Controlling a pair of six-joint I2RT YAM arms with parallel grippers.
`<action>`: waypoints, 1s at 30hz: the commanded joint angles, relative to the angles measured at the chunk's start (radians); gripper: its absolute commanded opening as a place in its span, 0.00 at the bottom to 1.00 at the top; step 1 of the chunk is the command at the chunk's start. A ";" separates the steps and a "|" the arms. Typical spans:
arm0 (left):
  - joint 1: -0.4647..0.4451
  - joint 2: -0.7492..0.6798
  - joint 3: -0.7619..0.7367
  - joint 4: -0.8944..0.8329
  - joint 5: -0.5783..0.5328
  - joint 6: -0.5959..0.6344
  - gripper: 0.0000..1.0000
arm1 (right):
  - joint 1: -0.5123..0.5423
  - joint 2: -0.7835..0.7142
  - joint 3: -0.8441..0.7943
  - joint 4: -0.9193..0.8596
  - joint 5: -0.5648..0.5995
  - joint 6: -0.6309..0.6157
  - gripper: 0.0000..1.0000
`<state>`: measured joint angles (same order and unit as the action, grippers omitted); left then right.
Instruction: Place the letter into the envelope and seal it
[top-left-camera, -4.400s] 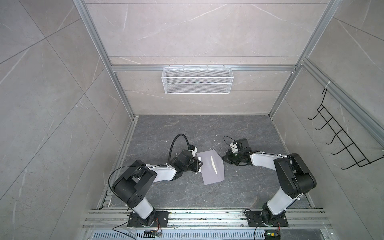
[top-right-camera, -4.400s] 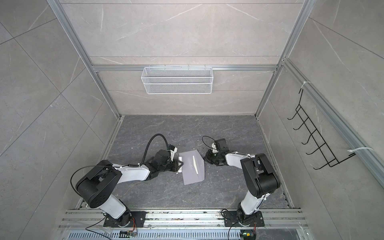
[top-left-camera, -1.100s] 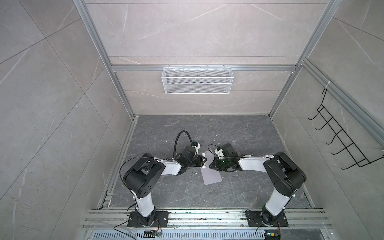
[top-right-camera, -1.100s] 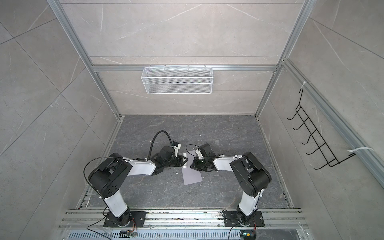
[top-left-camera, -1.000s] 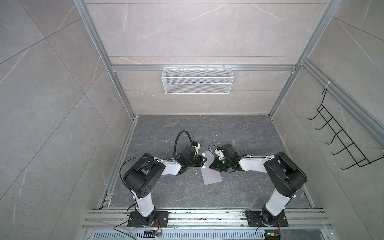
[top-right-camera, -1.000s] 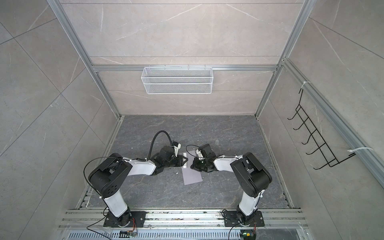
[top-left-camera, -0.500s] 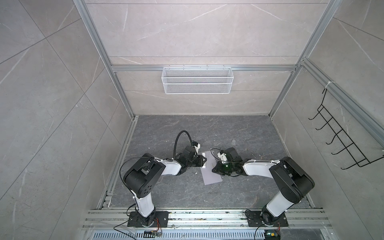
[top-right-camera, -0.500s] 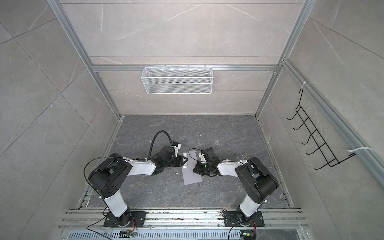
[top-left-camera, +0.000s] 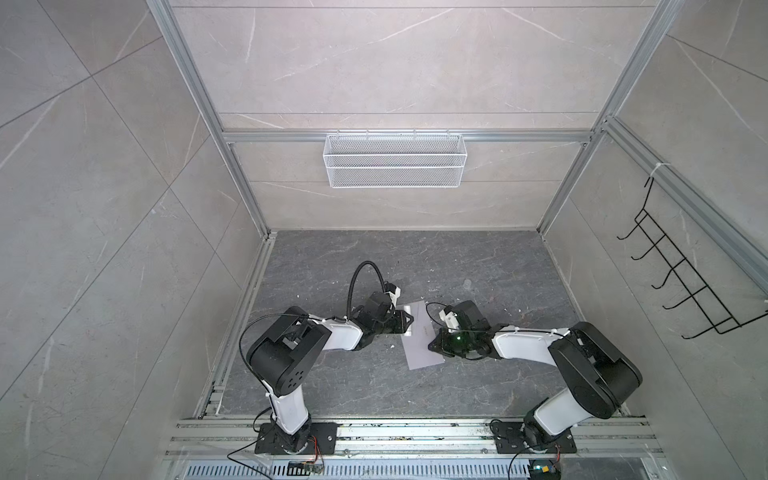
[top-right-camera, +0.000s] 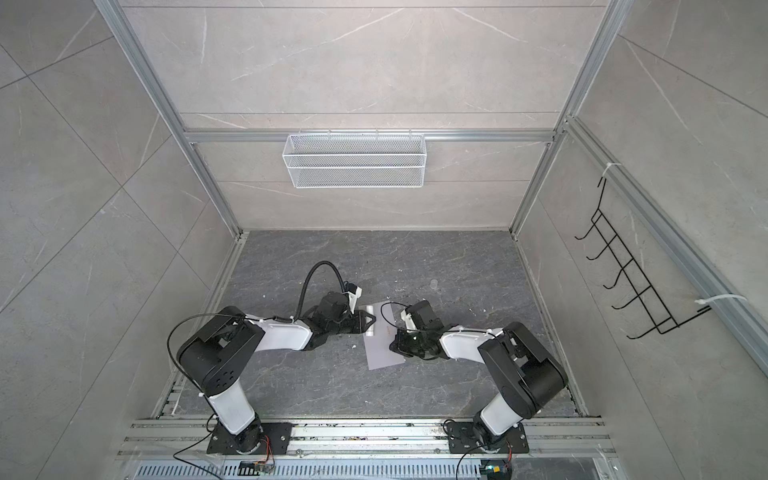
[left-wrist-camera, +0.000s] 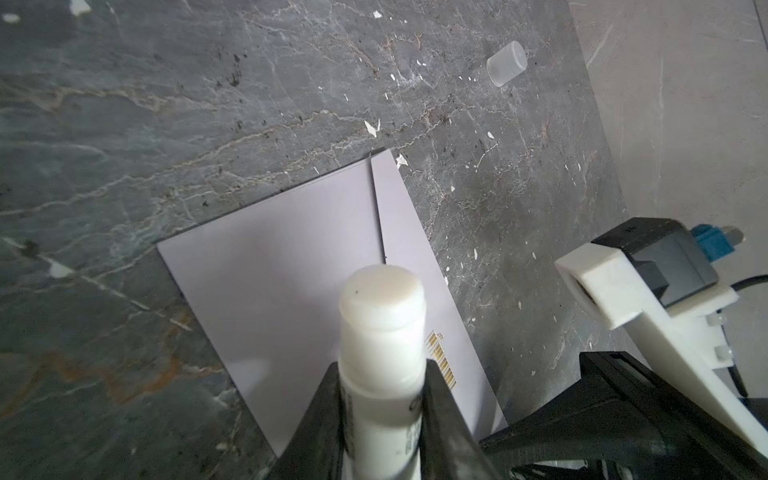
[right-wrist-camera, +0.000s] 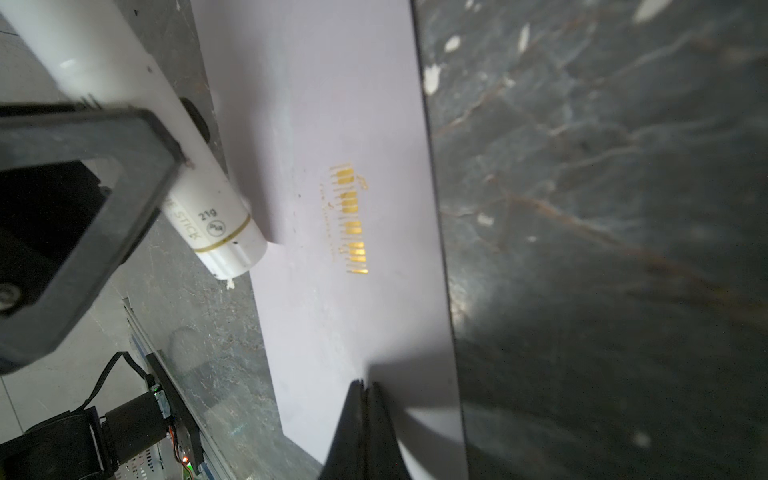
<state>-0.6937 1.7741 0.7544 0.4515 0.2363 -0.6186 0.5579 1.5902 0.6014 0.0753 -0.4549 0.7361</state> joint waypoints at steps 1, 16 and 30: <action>-0.003 0.024 0.008 0.019 -0.022 0.000 0.00 | 0.005 0.035 -0.016 -0.152 0.084 -0.010 0.00; -0.003 0.017 0.001 0.020 -0.028 0.000 0.00 | 0.004 0.122 0.112 -0.135 0.077 0.003 0.00; -0.003 0.017 -0.003 0.020 -0.029 0.001 0.00 | 0.007 0.220 0.208 -0.110 0.043 0.019 0.00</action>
<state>-0.6937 1.7741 0.7544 0.4519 0.2337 -0.6189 0.5610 1.7546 0.8070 0.0204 -0.4561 0.7444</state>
